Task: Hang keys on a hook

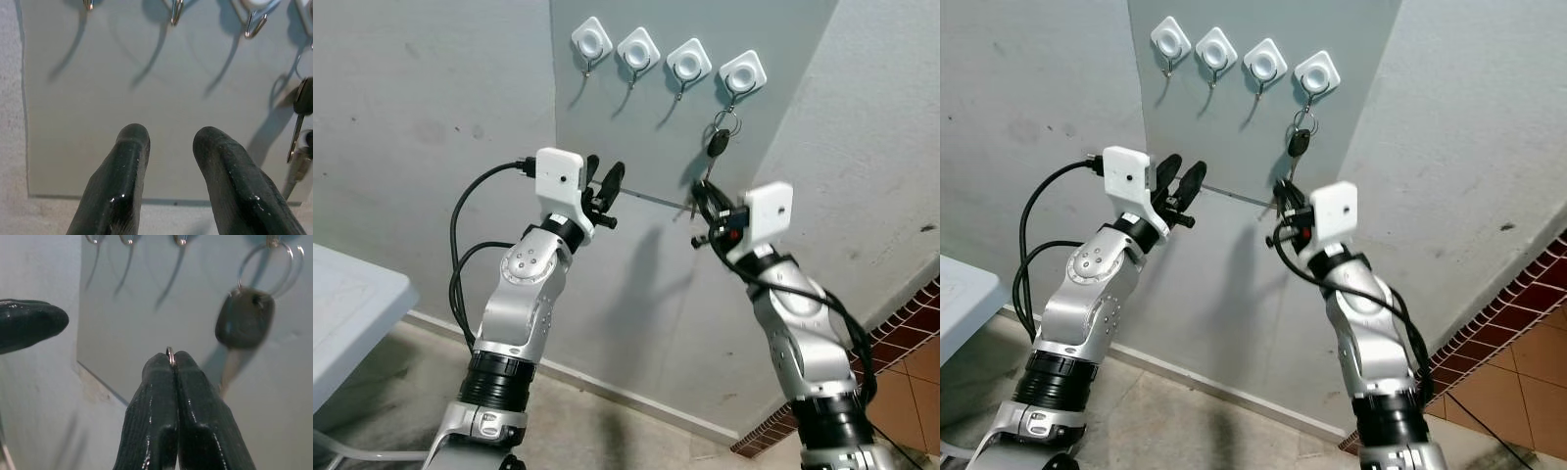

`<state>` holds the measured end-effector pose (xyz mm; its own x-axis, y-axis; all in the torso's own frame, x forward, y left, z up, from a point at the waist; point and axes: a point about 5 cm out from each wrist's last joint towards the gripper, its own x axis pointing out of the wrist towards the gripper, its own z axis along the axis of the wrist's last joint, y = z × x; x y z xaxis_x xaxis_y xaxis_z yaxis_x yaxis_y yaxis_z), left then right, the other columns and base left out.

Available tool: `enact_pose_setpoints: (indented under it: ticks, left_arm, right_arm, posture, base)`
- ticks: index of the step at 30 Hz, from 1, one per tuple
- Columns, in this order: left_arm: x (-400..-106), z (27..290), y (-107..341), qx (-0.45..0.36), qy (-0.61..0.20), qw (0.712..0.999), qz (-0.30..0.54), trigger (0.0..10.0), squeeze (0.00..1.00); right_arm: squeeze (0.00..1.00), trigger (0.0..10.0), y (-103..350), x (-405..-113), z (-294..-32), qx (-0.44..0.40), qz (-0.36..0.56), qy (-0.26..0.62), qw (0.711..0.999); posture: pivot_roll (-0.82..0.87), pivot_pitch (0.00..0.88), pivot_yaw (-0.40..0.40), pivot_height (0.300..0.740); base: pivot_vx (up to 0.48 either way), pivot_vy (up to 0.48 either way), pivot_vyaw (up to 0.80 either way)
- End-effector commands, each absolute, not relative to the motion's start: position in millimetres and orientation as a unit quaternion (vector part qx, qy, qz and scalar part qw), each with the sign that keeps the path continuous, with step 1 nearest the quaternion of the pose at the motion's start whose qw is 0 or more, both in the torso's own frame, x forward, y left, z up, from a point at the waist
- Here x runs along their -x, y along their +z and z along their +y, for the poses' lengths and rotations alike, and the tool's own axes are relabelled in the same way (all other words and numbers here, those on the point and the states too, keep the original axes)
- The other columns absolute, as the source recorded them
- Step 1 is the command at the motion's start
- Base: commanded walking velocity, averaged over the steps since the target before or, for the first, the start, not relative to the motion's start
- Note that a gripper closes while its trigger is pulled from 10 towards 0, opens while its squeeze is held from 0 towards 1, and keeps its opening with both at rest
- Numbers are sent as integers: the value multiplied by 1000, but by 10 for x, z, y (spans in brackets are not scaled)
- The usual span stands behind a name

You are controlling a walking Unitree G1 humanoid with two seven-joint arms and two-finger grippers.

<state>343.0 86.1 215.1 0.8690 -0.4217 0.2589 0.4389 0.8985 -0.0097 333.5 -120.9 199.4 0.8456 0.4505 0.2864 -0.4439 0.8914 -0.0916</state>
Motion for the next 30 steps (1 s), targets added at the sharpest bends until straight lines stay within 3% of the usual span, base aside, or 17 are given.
enact_pose_setpoints:
  ticks: [1,30]
  left_arm:
    - [-3410,796,2256,30,-238,960,-140,10000,0]
    - [-3365,755,2371,32,-248,956,-154,10000,0]
  right_arm:
    - [0,10000,2060,-3366,-1209,7,-161,243,957]
    - [0,10000,2584,-3626,-1064,-96,-229,253,935]
  posture:
    - [120,41,-87,740]
    - [141,32,-97,740]
  base:
    - [0,0,0]
    - [0,0,0]
